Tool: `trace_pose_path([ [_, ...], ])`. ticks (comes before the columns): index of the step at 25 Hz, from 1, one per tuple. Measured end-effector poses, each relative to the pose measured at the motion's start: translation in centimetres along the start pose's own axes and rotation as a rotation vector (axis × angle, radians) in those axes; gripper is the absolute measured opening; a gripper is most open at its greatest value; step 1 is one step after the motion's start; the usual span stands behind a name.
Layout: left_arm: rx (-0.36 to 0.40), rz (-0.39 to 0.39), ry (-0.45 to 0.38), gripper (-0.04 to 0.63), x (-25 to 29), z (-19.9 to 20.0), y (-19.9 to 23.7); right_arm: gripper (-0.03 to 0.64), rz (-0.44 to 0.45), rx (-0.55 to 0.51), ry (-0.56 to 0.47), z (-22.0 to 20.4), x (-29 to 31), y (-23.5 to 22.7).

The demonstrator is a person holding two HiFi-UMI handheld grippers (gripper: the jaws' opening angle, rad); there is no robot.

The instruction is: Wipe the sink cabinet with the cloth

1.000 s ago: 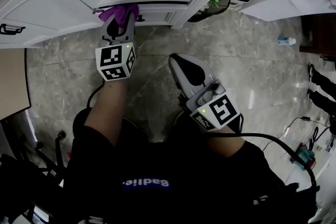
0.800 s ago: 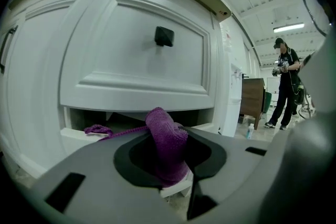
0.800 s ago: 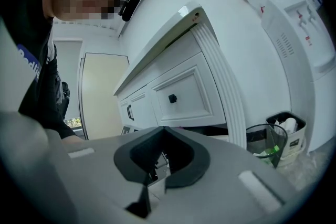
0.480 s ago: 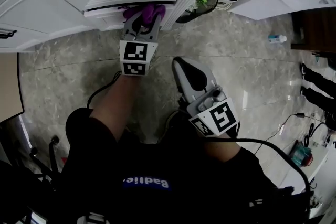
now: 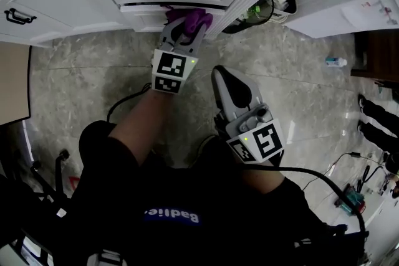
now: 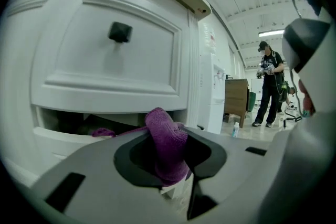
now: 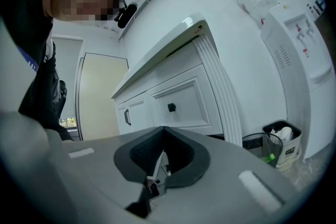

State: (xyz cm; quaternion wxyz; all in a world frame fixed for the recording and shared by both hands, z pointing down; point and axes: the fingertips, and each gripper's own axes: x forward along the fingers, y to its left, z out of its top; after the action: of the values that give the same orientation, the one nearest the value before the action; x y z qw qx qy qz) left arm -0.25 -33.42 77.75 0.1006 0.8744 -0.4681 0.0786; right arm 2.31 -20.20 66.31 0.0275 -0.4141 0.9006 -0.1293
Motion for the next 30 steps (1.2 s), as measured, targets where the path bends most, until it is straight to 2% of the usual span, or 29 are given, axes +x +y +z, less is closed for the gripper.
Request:
trace_pose_path([
  [3, 0.009, 0.109, 0.012, 0.110, -3.8, -0.5, 4.8, 0.000, 0.040, 0.012, 0.005, -0.3, 1.2, 1.3],
  [8, 0.002, 0.289, 0.119, 0.110, -8.5, -4.4, 12.7, 0.000, 0.080, 0.018, 0.016, -0.6, 2.2, 2.8],
  [11, -0.037, 0.352, 0.158, 0.110, -9.1, -6.3, 15.8, 0.000, 0.086, 0.013, 0.022, -0.8, 2.3, 3.2],
  [13, -0.059, 0.367, 0.183, 0.110, -8.5, -7.2, 16.8, 0.000, 0.087, 0.008, 0.026, -0.9, 2.2, 3.4],
  [17, -0.085, 0.343, 0.215, 0.110, -6.8, -8.1, 15.8, 0.000, 0.080, 0.001, 0.036, -1.0, 1.7, 3.4],
  [23, -0.084, 0.209, 0.168, 0.110, -3.8, -6.7, 10.1, 0.000, 0.063, -0.006, 0.035, -0.8, 0.9, 3.4],
  [30, -0.048, 0.090, 0.206, 0.110, -0.4, -7.4, 4.6, 0.000, 0.036, -0.011, 0.037, -0.7, -0.3, 3.4],
])
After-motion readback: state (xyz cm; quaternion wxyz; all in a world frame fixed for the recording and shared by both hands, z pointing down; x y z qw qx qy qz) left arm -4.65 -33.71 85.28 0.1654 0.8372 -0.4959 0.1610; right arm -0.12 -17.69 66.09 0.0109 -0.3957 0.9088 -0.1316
